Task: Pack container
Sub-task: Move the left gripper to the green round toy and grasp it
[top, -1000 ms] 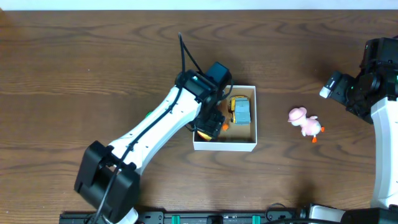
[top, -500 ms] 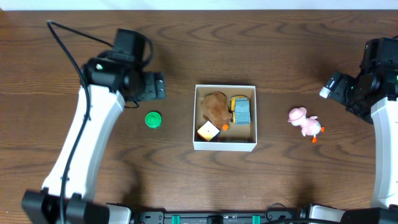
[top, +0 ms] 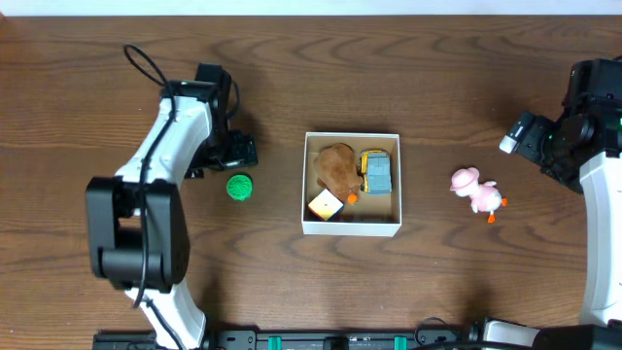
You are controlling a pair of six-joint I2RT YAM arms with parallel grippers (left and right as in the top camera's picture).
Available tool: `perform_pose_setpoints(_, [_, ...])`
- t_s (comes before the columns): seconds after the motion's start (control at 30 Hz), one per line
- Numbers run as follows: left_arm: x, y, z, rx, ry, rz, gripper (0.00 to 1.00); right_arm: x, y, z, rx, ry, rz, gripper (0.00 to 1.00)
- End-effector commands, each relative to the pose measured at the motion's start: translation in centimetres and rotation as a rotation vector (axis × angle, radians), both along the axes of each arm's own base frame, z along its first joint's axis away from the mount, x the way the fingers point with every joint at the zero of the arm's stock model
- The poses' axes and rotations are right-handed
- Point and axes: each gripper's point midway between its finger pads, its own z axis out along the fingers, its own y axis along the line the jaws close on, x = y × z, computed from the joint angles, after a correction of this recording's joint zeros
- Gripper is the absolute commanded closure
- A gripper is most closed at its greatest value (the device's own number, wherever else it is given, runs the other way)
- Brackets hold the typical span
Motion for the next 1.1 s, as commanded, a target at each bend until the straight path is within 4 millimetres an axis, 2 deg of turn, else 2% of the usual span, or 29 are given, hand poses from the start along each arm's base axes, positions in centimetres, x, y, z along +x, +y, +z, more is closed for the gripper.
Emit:
perform_pose_setpoints(0.0, [-1.1, -0.4, -1.7, -0.02, 0.066, -0.005, 0.02, -0.1, -0.2, -0.1, -0.008, 0.006, 0.008, 0.01])
perform_pose_setpoints(0.13, [-1.9, -0.4, -3.1, -0.022, 0.106, -0.004, 0.02, -0.1, -0.3, -0.1, -0.007, 0.005, 0.008, 0.01])
perform_pose_setpoints(0.43, [-3.8, -0.5, -4.8, -0.032, 0.151, -0.001, 0.02, -0.1, -0.2, -0.1, -0.007, 0.006, 0.008, 0.01])
perform_pose_setpoints(0.63, [-3.4, -0.5, -5.0, -0.035, 0.131, -0.001, 0.0, -0.2, -0.2, -0.1, -0.007, 0.009, 0.008, 0.01])
perform_pose_setpoints(0.73, [-3.2, -0.6, -5.0, -0.036, 0.122, -0.002, 0.07, -0.2, -0.2, -0.1, -0.007, 0.01, 0.008, 0.01])
perform_pose_setpoints(0.93, [-2.8, -0.6, -5.1, -0.037, 0.107, -0.002, 0.34, -0.2, -0.2, -0.1, -0.007, 0.009, 0.008, 0.01])
perform_pose_setpoints(1.07, [-2.7, -0.6, -5.1, -0.038, 0.103, -0.002, 0.44, -0.2, -0.2, -0.1, -0.007, 0.009, 0.008, 0.01])
